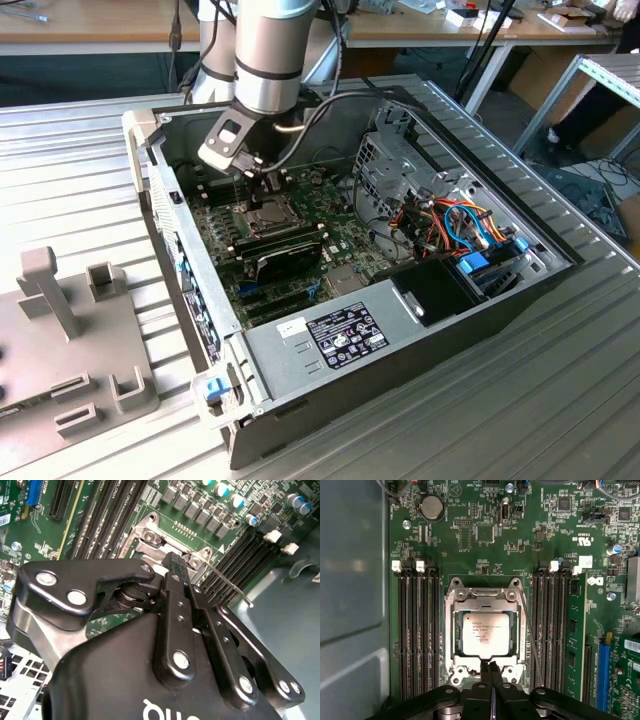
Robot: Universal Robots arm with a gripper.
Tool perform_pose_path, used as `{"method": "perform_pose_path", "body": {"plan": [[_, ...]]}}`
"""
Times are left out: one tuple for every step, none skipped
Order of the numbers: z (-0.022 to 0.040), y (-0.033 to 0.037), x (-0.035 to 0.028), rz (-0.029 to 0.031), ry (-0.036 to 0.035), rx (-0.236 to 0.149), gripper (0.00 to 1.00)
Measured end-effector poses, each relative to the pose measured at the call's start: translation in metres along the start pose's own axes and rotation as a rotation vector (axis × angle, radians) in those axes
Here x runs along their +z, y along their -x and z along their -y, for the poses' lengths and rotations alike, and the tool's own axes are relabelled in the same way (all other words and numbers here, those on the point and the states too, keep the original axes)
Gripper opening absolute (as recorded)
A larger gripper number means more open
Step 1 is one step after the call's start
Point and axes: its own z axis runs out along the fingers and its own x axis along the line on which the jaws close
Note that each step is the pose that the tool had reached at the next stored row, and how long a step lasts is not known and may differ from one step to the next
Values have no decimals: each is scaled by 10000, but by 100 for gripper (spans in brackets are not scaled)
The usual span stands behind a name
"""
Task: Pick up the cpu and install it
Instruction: 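Close the cpu cover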
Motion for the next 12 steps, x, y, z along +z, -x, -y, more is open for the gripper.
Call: {"method": "perform_pose_path", "body": {"plan": [[3, -1, 12, 1, 0, 0, 11], [7, -1, 24, 1, 0, 0, 11], [12, -1, 32, 1, 0, -1, 11], [16, -2, 38, 1, 0, 0, 11], [20, -2, 47, 1, 0, 0, 11], [23, -2, 55, 1, 0, -1, 11], [25, -2, 61, 3, -1, -2, 11], [26, -2, 62, 3, -1, -2, 11], [26, -3, 62, 3, -1, -1, 11], [27, -3, 62, 2, 0, -1, 11], [26, -4, 71, -2, 3, 0, 11], [26, -4, 79, -2, 3, 0, 11]]}}
